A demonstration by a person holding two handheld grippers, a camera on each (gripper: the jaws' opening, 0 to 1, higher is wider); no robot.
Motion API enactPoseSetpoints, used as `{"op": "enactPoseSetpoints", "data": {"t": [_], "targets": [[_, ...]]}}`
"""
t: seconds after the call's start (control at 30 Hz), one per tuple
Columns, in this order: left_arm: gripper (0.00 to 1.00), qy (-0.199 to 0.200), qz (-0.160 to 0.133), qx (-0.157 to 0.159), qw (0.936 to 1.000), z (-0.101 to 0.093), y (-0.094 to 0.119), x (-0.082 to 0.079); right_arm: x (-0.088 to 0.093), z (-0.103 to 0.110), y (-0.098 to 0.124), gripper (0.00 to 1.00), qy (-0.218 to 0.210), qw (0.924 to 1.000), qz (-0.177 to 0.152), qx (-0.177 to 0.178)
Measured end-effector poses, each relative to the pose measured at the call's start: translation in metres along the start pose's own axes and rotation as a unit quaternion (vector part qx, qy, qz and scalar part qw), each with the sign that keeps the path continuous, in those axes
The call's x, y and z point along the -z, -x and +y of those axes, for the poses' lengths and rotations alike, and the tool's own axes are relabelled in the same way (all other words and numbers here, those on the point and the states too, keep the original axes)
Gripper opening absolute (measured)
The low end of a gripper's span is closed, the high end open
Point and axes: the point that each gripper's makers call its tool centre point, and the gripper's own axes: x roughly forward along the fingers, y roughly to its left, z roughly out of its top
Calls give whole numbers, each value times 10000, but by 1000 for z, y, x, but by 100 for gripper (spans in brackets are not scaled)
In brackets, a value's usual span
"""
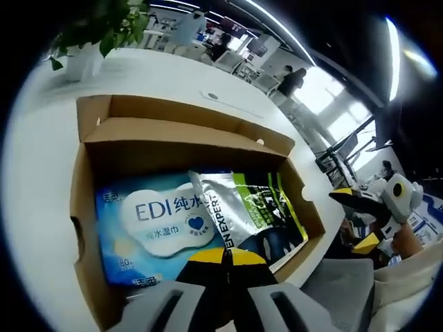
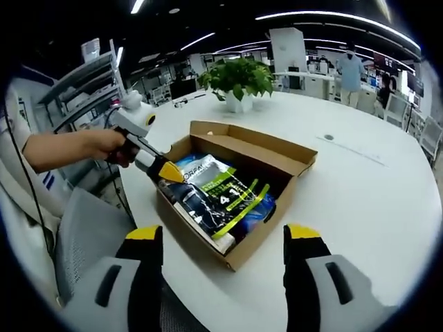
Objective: Operate the shoe box by opening the lid, removing the specified soft item, and placing it in the target area until the item is outside and the box remains undamaged.
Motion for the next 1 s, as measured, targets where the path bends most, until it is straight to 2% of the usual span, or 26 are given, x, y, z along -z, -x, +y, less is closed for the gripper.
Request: {"op": "enactPoseSetpoints", "data": {"t": [0.27, 0.53, 0.73, 0.9, 1.0], "targets": [[0, 64, -113, -79, 9999, 8, 7, 0, -10, 6, -22, 58, -32, 9997, -19, -236], [0, 30, -160, -154, 9997, 12, 11, -2, -16, 2, -52, 53, -261, 9991, 52, -328], [0, -78, -212, -205, 9995, 13, 13, -5, -8, -3, -72, 48, -344, 9981, 437, -265], [0, -183, -229, -248, 9993, 13, 12, -5, -6, -5, -82, 44, -283, 9975, 591, -248], [0, -257, -195, -287, 9991, 14, 11, -4, -5, -5, -89, 45, -289, 9967, 703, -285]]}}
